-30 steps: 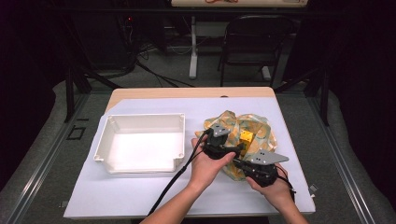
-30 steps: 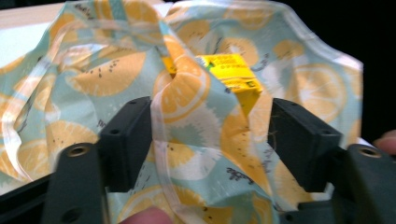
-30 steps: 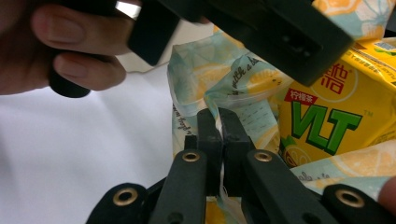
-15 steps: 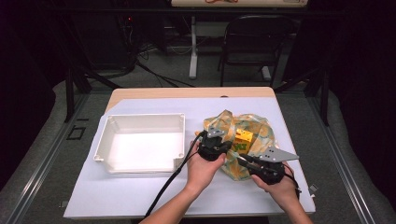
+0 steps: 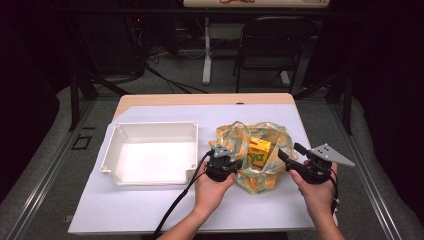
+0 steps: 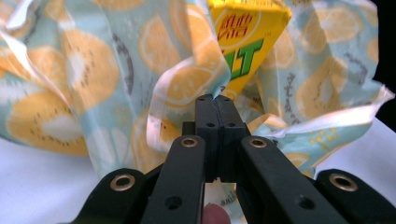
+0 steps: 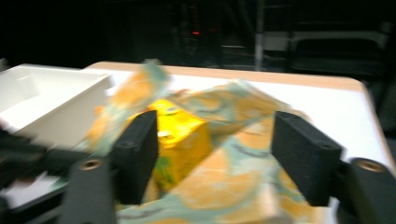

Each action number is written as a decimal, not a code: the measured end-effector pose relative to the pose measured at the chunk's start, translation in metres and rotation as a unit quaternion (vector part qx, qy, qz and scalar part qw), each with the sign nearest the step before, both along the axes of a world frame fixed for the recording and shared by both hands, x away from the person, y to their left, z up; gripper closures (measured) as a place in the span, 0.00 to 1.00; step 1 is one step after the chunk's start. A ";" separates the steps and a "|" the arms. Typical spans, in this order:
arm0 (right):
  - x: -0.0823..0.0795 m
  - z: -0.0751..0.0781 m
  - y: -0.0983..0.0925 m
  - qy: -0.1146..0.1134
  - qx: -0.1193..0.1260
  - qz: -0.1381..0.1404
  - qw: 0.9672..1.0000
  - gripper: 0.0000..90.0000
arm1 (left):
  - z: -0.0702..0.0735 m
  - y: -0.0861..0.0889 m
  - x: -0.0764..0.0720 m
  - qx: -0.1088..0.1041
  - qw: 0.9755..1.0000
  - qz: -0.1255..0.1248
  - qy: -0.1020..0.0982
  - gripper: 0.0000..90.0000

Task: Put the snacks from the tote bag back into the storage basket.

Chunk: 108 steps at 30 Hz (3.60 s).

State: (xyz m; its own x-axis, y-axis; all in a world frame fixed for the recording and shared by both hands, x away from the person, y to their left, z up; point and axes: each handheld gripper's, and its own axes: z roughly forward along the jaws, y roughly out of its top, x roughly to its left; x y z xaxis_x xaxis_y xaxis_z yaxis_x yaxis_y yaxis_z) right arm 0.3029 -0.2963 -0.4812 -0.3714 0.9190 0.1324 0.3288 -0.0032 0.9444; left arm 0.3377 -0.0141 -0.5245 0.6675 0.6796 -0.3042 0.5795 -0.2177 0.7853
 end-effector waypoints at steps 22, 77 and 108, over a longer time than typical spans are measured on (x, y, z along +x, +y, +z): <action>0.032 -0.049 -0.020 0.140 -0.003 -0.025 0.990 0.94 | -0.039 0.006 -0.014 0.009 0.999 -0.004 0.041 1.00; 0.056 -0.016 0.034 0.050 -0.064 0.147 0.986 0.27 | -0.044 0.003 -0.021 0.023 1.000 0.001 0.017 0.99; 0.082 -0.036 0.050 0.071 -0.085 0.184 0.977 0.31 | -0.045 0.003 -0.020 0.018 1.000 -0.002 0.021 0.99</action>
State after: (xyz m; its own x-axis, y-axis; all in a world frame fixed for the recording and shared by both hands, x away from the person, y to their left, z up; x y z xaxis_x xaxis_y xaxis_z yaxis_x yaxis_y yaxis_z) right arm 0.3846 -0.2462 -0.5171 -0.6692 0.7403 0.0639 0.4058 0.2920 0.8661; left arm 0.3175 -0.0107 -0.5695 0.6570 0.6887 -0.3067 0.6108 -0.2478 0.7520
